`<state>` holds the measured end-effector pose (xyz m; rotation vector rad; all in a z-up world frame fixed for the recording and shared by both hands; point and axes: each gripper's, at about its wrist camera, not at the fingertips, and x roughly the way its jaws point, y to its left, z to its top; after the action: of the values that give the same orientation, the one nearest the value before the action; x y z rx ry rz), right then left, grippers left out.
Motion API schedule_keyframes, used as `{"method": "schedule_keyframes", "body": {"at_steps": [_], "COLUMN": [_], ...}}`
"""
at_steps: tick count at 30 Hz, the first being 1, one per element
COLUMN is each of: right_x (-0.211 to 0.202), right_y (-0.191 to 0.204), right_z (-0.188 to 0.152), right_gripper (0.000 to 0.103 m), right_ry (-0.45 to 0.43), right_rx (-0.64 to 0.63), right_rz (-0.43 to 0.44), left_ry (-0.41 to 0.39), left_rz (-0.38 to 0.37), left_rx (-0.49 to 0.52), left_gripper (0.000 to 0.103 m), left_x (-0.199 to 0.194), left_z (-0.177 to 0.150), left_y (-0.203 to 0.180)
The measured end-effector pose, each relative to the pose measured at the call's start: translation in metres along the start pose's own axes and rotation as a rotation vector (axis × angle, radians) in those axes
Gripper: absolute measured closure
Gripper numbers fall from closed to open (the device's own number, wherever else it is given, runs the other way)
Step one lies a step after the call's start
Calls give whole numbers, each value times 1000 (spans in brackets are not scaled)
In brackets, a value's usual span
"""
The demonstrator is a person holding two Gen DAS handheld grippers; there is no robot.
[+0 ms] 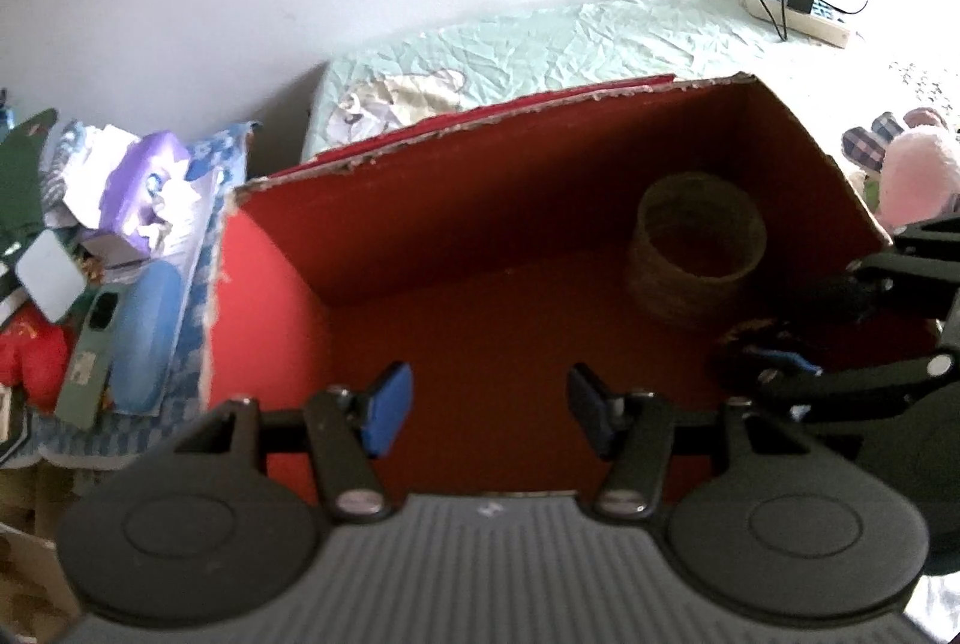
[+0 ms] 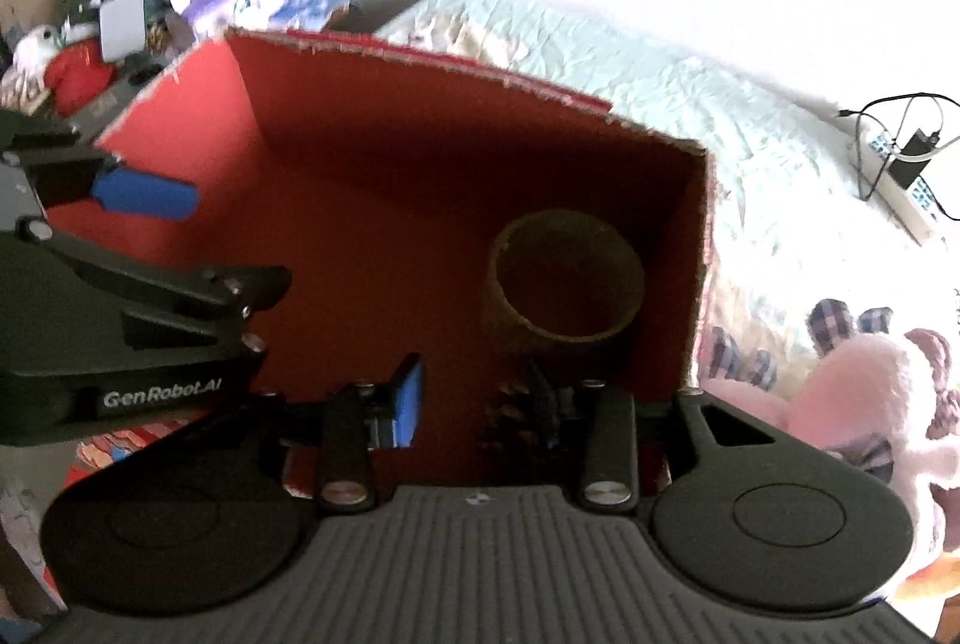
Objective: Organize objects
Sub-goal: 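Open the right gripper to release the pine cone and withdraw, then move the right gripper down to the orange wooden gourd toy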
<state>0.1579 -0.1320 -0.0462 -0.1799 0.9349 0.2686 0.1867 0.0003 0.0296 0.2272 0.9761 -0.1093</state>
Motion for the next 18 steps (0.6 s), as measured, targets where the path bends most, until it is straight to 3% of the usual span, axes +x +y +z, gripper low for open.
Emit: {"method": "schedule_keyframes", "body": {"at_steps": [5,12,18], "right_x": [-43,-85,-96], "right_y": [6,4,-6], "right_z": [5,-2,-12], "right_gripper": [62,54,54], "right_ry": [-49,-110,-135], "right_rx": [26,38,56], "right_rz": [-4,11,54], "left_ry": [-14,-23,-31], "left_rz": [34,82,114], "left_rx": [-26,-74,-121], "left_gripper": [39,38,38], "left_x": [-14,-36,-57], "left_z": [-7,-15,-24], "left_y": [-4,-10,-21]}}
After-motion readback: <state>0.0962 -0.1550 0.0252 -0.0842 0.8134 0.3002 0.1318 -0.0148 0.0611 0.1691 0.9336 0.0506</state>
